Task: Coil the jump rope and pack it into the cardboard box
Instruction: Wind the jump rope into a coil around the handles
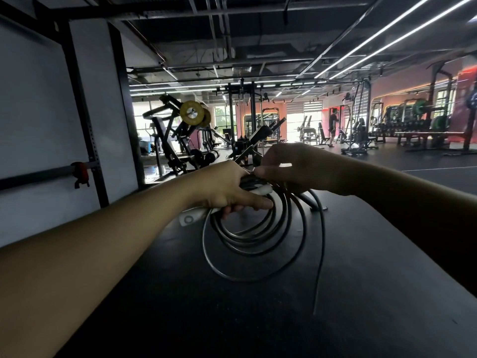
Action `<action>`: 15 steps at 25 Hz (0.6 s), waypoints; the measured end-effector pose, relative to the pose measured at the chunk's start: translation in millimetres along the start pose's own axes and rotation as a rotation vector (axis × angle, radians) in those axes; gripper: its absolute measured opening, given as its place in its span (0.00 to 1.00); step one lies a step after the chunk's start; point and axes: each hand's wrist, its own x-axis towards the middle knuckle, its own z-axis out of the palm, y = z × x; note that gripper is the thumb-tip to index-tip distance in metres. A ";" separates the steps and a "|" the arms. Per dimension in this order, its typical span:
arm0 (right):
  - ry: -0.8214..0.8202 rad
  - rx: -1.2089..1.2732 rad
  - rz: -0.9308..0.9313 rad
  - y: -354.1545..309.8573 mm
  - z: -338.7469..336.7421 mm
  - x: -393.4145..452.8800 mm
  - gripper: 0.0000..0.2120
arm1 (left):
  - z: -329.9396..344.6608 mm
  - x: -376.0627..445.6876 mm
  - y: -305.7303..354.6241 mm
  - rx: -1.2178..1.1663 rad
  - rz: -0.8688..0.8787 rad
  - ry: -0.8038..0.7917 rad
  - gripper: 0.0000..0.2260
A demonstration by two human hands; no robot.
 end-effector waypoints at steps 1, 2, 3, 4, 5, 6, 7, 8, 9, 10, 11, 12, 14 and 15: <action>0.033 0.026 0.011 4.2 -1.0 -1.4 0.25 | -2.6 -1.4 -2.2 -0.005 0.004 0.035 0.16; 0.058 0.076 0.017 7.9 -1.7 -4.1 0.25 | -5.2 -2.8 -5.8 -0.019 0.015 0.085 0.17; 0.087 0.137 0.017 12.4 -2.5 -6.9 0.26 | -7.6 -3.4 -10.5 -0.052 0.029 0.147 0.17; 0.113 0.185 0.021 14.8 -2.8 -11.3 0.28 | -9.0 -3.5 -15.8 -0.117 0.046 0.212 0.17; 0.132 0.210 0.032 17.5 -2.2 -15.8 0.28 | -9.0 -3.2 -20.7 -0.221 0.066 0.276 0.18; 0.137 0.225 0.045 18.2 0.9 -20.3 0.28 | -8.1 -2.1 -24.6 -0.352 0.088 0.333 0.18; 0.137 0.246 0.051 19.8 7.6 -23.5 0.28 | -6.0 -1.2 -26.9 -0.482 0.114 0.380 0.17; 0.139 0.277 0.051 20.1 17.3 -25.1 0.29 | -3.2 -0.1 -27.3 -0.599 0.146 0.419 0.15; 0.142 0.315 0.056 20.6 29.2 -24.0 0.29 | 0.7 0.7 -25.9 -0.712 0.181 0.448 0.12; 0.142 0.365 0.063 19.4 41.4 -22.6 0.29 | 5.2 1.8 -23.1 -0.825 0.207 0.473 0.10; 0.145 0.422 0.073 18.5 52.6 -19.5 0.28 | 9.7 3.4 -19.9 -0.926 0.218 0.499 0.09; 0.157 0.488 0.088 16.2 62.0 -16.1 0.28 | 13.9 5.6 -17.0 -1.005 0.217 0.532 0.08; 0.202 0.628 0.143 10.2 74.8 -7.2 0.27 | 20.6 8.9 -13.8 -1.132 0.193 0.608 0.08; 0.227 0.694 0.166 8.3 78.5 -2.9 0.26 | 22.6 9.3 -13.6 -1.209 0.178 0.639 0.08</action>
